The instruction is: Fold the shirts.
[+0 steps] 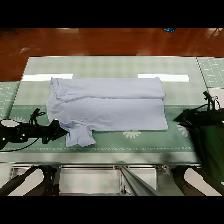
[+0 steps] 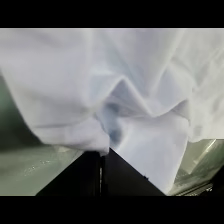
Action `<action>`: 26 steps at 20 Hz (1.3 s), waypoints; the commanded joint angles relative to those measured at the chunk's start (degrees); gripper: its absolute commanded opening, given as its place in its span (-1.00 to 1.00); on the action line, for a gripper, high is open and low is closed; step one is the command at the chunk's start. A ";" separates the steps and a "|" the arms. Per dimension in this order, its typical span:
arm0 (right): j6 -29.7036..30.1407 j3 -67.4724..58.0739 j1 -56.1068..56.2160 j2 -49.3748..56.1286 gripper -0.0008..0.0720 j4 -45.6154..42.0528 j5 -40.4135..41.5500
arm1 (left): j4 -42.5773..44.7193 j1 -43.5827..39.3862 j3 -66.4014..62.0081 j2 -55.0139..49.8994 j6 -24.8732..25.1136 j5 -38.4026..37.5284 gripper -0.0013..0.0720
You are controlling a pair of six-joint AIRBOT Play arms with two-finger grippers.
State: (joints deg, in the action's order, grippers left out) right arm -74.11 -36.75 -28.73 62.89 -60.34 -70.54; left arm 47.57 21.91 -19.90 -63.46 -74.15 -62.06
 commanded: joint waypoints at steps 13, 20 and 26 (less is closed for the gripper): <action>0.96 4.59 7.04 12.44 0.15 13.55 9.46 | -3.06 -1.57 -1.27 -1.03 1.75 0.13 -0.89; 3.19 -11.30 12.39 13.22 -0.93 13.90 3.48 | -14.58 -1.46 -8.31 -0.72 9.97 -1.03 -0.89; 2.27 -28.41 12.90 17.29 -0.93 14.53 3.76 | -15.85 -1.66 -33.70 -9.90 5.86 0.52 -0.89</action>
State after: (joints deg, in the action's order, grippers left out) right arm -71.68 -57.78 -16.45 78.08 -46.41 -66.85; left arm 33.21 20.34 -42.72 -68.34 -66.06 -61.76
